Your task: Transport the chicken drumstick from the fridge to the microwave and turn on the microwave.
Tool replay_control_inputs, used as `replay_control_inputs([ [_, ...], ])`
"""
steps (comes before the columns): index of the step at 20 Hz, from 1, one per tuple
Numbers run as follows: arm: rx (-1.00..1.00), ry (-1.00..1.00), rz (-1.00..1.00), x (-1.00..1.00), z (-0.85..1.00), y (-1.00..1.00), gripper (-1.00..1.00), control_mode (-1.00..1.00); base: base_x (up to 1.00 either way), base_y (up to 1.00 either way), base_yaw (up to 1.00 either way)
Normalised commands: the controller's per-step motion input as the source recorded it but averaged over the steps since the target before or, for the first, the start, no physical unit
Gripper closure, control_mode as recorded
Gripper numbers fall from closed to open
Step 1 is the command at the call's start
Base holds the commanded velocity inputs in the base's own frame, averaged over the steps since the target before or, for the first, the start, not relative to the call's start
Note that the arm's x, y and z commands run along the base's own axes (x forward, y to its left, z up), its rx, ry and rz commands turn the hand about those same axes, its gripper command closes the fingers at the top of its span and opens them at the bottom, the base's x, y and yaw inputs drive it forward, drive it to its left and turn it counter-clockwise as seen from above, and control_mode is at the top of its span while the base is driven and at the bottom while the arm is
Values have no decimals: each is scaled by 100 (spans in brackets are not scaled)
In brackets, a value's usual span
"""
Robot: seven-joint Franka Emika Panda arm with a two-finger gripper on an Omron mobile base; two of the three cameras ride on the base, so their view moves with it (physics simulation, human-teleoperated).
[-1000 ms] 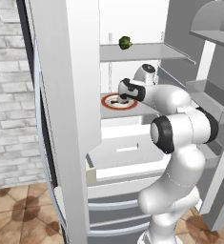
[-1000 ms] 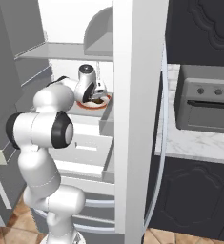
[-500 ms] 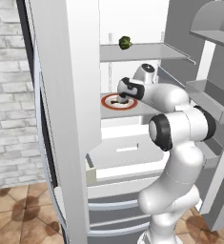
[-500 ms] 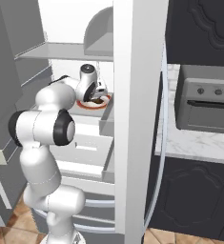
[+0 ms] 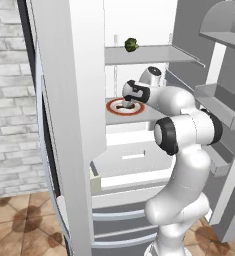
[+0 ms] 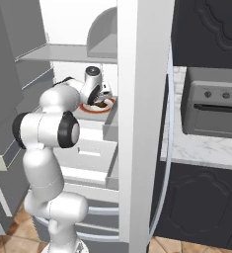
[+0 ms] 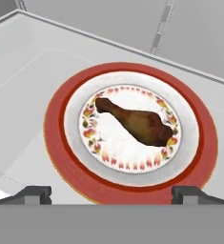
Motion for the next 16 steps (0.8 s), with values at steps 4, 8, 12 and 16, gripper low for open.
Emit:
replay_control_inputs([
  [4,0,0,3,15,-7,0,-100,-100,0,0,0],
  [8,0,0,3,18,-11,0,-100,-100,0,0,0],
  [12,0,0,3,17,-8,0,-100,-100,0,0,0],
  [16,0,0,3,16,-3,0,-100,-100,0,0,0],
])
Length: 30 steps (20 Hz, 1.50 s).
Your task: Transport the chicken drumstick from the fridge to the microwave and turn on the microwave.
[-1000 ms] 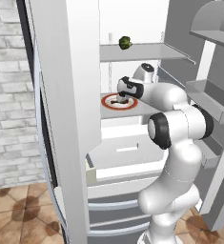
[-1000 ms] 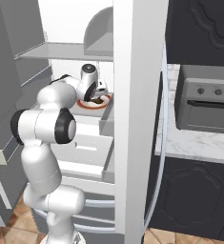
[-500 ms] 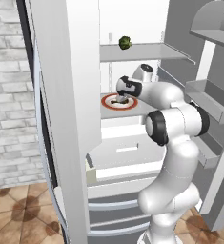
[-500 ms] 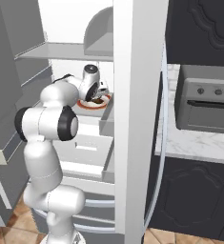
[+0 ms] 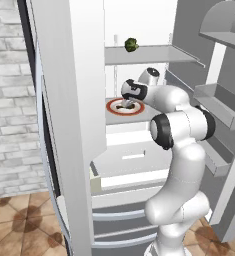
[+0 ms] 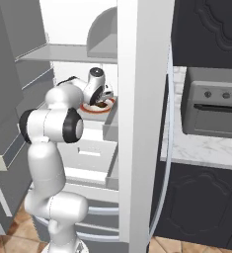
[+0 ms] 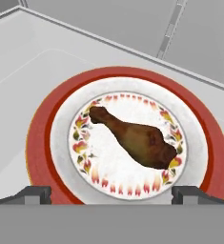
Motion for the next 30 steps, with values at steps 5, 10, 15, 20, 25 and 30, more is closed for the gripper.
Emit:
replay_control_inputs([
  [5,0,0,3,16,-2,0,-100,-100,0,0,0],
  [10,0,0,2,9,-7,0,-100,-100,0,0,0],
  [15,0,0,1,7,-13,0,-100,-100,0,0,0],
  [20,0,0,1,12,-10,0,-100,-100,0,0,0],
  [25,0,1,2,16,-8,0,-100,-100,0,0,0],
  [30,0,1,2,13,-8,0,-100,-100,0,0,0],
])
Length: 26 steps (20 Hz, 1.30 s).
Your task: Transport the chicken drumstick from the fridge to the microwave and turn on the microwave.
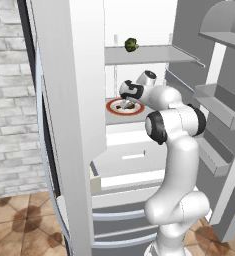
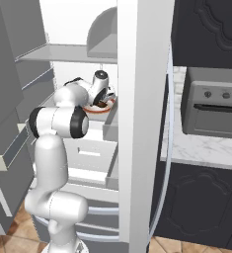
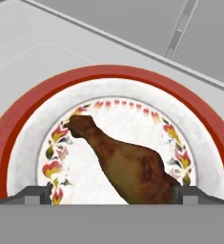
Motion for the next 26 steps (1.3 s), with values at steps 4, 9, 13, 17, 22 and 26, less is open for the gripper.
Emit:
replay_control_inputs([
  [4,0,0,2,13,-8,0,-100,-100,0,0,0],
  [9,0,0,2,13,-6,0,-100,-100,0,0,0],
  [13,0,1,2,15,-5,0,-100,-100,0,0,0],
  [17,0,1,1,17,-8,0,-100,-100,0,0,0],
  [22,0,0,2,16,-14,0,-100,-100,0,0,0],
  [26,-4,0,1,15,-35,3,-100,-100,0,0,0],
])
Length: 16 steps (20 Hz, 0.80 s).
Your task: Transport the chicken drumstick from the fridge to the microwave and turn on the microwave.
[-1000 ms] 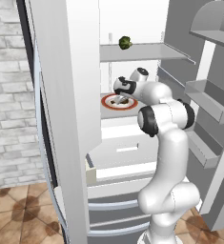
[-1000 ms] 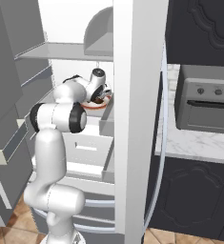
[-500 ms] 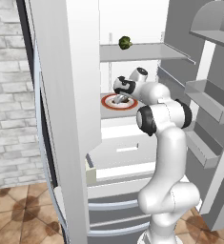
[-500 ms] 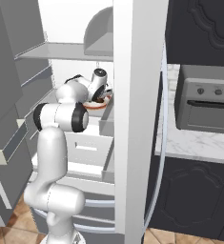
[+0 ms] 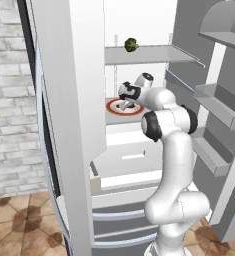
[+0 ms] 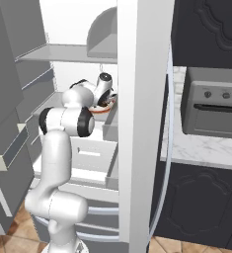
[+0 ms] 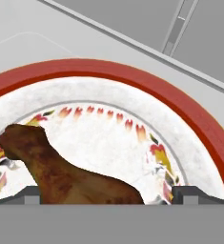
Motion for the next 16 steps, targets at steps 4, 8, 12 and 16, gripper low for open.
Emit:
replay_control_inputs([
  [4,-1,0,0,1,-20,5,-100,-100,0,0,0],
  [8,0,0,0,0,-10,1,100,-100,0,0,0],
  [12,0,0,0,0,-3,0,100,-100,0,0,0],
  [16,0,0,0,0,0,0,100,-100,0,0,0],
])
